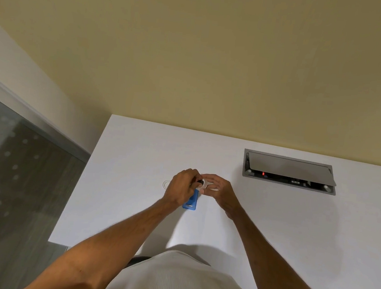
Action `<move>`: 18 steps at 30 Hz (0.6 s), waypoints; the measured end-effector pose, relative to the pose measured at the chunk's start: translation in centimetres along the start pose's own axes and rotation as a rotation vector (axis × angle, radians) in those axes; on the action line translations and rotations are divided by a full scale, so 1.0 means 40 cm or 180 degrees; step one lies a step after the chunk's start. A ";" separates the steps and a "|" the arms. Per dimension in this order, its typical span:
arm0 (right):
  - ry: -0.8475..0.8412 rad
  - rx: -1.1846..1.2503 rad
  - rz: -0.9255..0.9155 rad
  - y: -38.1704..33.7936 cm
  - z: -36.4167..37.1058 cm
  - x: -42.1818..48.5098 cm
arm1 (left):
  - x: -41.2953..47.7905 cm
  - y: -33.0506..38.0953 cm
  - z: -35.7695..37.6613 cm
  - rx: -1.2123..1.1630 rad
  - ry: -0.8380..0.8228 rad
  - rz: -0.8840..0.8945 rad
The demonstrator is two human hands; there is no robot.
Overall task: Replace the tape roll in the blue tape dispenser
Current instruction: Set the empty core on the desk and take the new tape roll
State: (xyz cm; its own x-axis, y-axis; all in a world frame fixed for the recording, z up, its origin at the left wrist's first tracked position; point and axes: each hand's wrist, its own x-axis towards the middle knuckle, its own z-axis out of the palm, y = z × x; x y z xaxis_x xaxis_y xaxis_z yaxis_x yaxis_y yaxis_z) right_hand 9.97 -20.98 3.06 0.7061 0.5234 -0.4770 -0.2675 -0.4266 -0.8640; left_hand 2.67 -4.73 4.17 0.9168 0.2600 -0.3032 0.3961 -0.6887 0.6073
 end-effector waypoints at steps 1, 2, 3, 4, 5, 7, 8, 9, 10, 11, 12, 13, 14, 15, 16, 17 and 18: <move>0.0001 -0.0031 -0.0024 0.001 0.001 0.001 | 0.001 -0.001 -0.001 -0.0099 -0.0009 -0.0062; -0.0004 -0.0078 -0.0053 0.002 0.001 0.001 | 0.002 -0.001 -0.001 -0.0202 -0.0005 -0.0146; -0.0009 -0.0134 -0.0080 0.004 0.002 0.002 | 0.002 -0.001 0.000 -0.0298 0.0007 -0.0232; -0.0011 -0.0187 -0.0107 0.006 0.002 0.002 | 0.002 0.000 0.001 -0.0371 0.0025 -0.0298; -0.0011 -0.0226 -0.0136 0.006 0.001 0.003 | 0.003 0.001 0.002 -0.0417 0.0048 -0.0340; -0.0017 -0.0278 -0.0188 0.004 -0.003 0.005 | 0.004 0.005 0.002 -0.0497 0.0080 -0.0387; -0.0031 -0.0321 -0.0214 0.002 -0.006 0.007 | 0.006 0.006 0.001 -0.0557 0.0092 -0.0408; -0.0056 -0.0371 -0.0231 -0.001 -0.008 0.009 | 0.009 0.006 0.000 -0.0616 0.0104 -0.0434; -0.0079 -0.0408 -0.0227 -0.003 -0.011 0.012 | 0.011 0.005 0.000 -0.0662 0.0113 -0.0460; -0.0093 -0.0427 -0.0210 -0.006 -0.014 0.014 | 0.013 0.006 0.000 -0.0692 0.0120 -0.0481; -0.0105 -0.0442 -0.0200 -0.008 -0.016 0.017 | 0.014 0.006 0.001 -0.0706 0.0126 -0.0494; -0.0119 -0.0466 -0.0204 -0.009 -0.017 0.019 | 0.015 0.007 0.001 -0.0717 0.0132 -0.0503; -0.0131 -0.0495 -0.0215 -0.009 -0.017 0.021 | 0.016 0.006 0.001 -0.0729 0.0140 -0.0514; -0.0138 -0.0518 -0.0226 -0.007 -0.017 0.022 | 0.017 0.006 0.002 -0.0742 0.0149 -0.0528; -0.0139 -0.0531 -0.0233 -0.007 -0.017 0.022 | 0.018 0.005 0.002 -0.0750 0.0155 -0.0541; -0.0134 -0.0533 -0.0237 -0.007 -0.016 0.022 | 0.018 0.004 0.002 -0.0757 0.0156 -0.0551; -0.0121 -0.0526 -0.0242 -0.008 -0.014 0.022 | 0.018 0.002 0.003 -0.0770 0.0157 -0.0557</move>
State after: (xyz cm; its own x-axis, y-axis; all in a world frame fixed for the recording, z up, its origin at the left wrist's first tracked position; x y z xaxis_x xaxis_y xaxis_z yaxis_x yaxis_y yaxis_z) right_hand 11.05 -20.81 3.01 0.6940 0.5849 -0.4198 -0.1006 -0.4986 -0.8610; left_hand 3.35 -4.67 3.93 0.8325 0.3971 -0.3863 0.5435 -0.4507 0.7081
